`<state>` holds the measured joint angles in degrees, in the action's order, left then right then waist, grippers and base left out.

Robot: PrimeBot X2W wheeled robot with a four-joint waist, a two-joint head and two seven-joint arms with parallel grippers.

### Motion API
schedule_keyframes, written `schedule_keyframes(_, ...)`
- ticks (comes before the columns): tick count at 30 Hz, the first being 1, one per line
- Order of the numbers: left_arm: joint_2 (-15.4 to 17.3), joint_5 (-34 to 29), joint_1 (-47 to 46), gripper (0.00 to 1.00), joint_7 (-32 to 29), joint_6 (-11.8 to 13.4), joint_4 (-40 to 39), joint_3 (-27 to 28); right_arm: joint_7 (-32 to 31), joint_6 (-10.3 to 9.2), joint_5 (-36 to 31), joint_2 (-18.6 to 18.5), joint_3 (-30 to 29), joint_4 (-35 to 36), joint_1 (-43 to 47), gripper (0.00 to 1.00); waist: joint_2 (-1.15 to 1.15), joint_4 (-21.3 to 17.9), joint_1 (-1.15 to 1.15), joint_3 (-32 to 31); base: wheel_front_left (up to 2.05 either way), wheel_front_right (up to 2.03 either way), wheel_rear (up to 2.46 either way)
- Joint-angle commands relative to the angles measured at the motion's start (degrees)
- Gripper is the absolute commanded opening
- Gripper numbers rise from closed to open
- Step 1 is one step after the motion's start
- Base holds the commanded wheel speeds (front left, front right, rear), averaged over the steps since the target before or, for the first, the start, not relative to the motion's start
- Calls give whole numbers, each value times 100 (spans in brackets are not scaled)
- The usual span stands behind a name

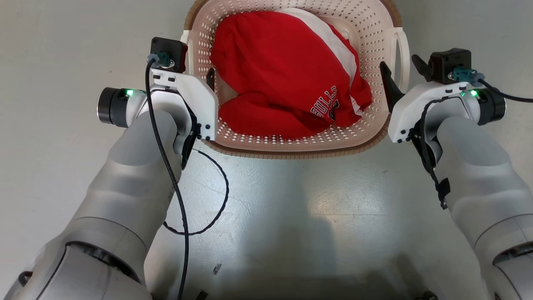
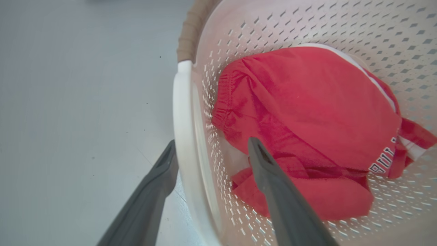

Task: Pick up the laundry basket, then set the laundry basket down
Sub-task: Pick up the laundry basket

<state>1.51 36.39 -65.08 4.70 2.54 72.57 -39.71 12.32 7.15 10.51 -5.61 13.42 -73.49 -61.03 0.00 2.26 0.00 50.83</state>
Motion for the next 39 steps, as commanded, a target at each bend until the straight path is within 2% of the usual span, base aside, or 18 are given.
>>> schedule_keyframes(1,137,68,-6,100,6,43,-12,19,-10,34,66,138,118,-2,113,100,0,3,0,-2,0,0,0)
schedule_keyframes(39,137,588,-168,100,69,107,2,-525,-17,34,684,86,580,-44,-19,100,0,53,0,224,0,0,0)
